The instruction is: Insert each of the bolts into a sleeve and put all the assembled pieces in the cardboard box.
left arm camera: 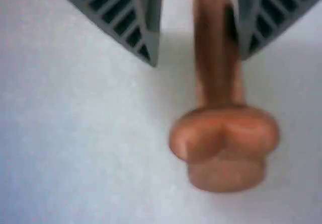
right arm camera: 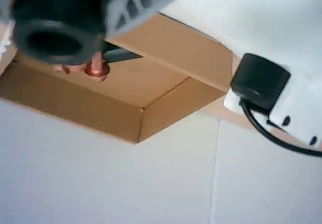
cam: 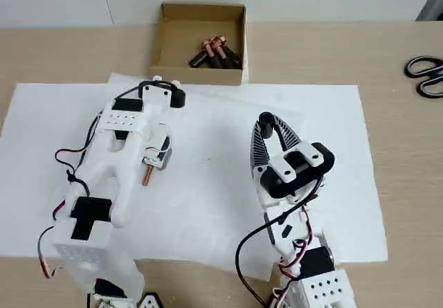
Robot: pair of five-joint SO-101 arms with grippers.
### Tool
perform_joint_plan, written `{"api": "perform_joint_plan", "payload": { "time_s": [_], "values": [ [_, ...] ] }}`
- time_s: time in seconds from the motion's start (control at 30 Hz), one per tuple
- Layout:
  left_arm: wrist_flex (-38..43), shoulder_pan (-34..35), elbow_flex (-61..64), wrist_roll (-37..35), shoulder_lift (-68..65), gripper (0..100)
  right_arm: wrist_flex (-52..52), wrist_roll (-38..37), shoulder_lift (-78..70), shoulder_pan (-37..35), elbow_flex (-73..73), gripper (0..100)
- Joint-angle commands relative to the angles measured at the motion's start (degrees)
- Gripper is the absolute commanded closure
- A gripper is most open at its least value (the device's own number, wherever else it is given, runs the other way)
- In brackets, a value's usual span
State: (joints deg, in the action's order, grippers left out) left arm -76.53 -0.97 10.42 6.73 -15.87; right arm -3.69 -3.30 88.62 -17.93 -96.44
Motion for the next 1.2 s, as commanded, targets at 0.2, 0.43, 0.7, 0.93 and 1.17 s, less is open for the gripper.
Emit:
{"api": "perform_joint_plan", "payload": {
  "time_s": [0.2,0.43,0.7,0.93,1.17],
  "values": [
    [0.62,0.09,-3.12,-0.53,1.14,90,0.13,-0.53,1.27,-0.22,-0.09,99.5],
    [0.97,0.09,-4.09,-0.53,0.7,90,0.13,-0.53,1.27,-0.22,-0.09,99.5],
    [0.88,0.09,-5.41,-1.49,0.62,90,0.13,-0.53,1.27,-0.22,-0.09,99.5],
    [0.97,-0.09,-5.58,-1.32,-1.76,94,0.13,-0.53,1.27,-0.22,-0.09,99.5],
    [1.85,-0.26,-5.58,-1.32,-5.1,98,0.13,-0.53,1.27,-0.22,-0.09,99.5]
  ]
}}
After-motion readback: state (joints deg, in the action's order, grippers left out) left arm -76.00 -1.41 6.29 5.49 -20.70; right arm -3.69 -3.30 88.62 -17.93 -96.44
